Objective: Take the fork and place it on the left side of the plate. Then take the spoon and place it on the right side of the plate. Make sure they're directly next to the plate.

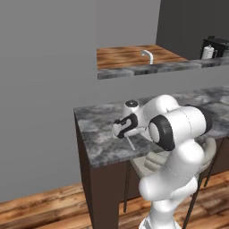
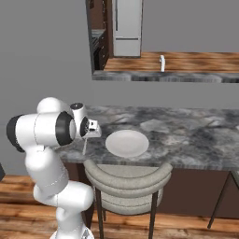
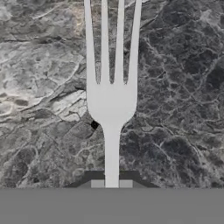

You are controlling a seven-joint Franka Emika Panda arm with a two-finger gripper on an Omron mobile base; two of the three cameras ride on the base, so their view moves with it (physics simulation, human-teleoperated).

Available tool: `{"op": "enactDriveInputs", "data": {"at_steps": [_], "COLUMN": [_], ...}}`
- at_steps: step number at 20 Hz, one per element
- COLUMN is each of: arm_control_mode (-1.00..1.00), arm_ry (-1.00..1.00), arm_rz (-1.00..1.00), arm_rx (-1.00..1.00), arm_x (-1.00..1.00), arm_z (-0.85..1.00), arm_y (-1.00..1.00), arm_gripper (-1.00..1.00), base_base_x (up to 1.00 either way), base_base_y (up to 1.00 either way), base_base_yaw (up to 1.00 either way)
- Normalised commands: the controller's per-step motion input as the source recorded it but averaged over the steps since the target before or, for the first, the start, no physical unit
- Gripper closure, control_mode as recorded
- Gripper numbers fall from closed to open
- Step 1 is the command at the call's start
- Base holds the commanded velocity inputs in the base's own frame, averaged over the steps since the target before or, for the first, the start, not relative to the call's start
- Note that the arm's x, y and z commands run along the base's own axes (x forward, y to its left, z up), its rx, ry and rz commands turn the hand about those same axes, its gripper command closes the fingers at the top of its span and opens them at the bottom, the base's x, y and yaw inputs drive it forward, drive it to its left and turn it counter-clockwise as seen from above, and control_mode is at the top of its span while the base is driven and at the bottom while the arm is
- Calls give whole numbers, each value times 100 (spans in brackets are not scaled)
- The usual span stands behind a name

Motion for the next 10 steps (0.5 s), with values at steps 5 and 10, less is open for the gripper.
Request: {"op": "enactDriveInputs", "data": {"at_steps": [5, 10], "arm_control_mode": [-100, -100], "arm_ry": [6, 3], "arm_rz": [-2, -3], "arm_rx": [0, 0], "arm_x": [62, 46], "arm_z": [-16, -19], "arm_y": [0, 0], "arm_gripper": [100, 100], "base_base_x": [0, 0], "base_base_y": [0, 0], "base_base_yaw": [0, 0]}}
